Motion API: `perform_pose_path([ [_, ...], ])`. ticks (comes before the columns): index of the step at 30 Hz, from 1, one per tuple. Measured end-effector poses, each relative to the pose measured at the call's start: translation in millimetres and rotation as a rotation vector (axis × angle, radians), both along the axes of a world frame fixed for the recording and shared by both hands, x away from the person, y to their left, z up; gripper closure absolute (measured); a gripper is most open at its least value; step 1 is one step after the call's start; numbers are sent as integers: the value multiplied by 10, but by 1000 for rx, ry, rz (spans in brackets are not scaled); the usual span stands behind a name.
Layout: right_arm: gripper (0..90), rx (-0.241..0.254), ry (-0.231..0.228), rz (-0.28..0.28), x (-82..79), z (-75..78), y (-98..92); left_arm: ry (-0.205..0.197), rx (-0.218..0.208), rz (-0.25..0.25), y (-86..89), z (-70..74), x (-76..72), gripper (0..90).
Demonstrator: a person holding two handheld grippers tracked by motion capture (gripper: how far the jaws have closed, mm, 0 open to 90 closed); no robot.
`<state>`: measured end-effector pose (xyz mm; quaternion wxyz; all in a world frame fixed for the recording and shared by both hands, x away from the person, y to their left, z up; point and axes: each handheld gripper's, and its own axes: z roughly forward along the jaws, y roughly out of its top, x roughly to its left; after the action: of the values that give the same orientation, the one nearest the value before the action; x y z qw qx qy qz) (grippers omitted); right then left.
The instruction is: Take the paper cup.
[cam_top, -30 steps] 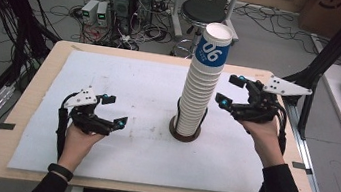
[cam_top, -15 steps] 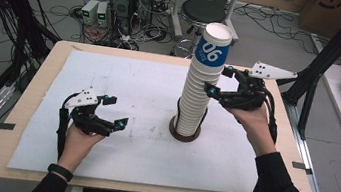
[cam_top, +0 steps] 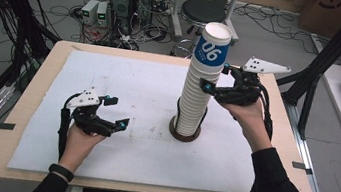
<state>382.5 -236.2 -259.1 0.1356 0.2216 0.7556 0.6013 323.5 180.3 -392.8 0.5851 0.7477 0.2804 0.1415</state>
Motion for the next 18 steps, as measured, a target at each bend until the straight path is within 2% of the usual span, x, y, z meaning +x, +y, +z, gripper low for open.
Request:
perform_pose_path([
  [11, 139, -2, -3, -11, 3, -1, 5, 9, -21, -30, -88, 67, -5, 79],
  [18, 141, -6, -7, -14, -2, 2, 3, -5, -27, -65, -179, 269, 3, 79],
])
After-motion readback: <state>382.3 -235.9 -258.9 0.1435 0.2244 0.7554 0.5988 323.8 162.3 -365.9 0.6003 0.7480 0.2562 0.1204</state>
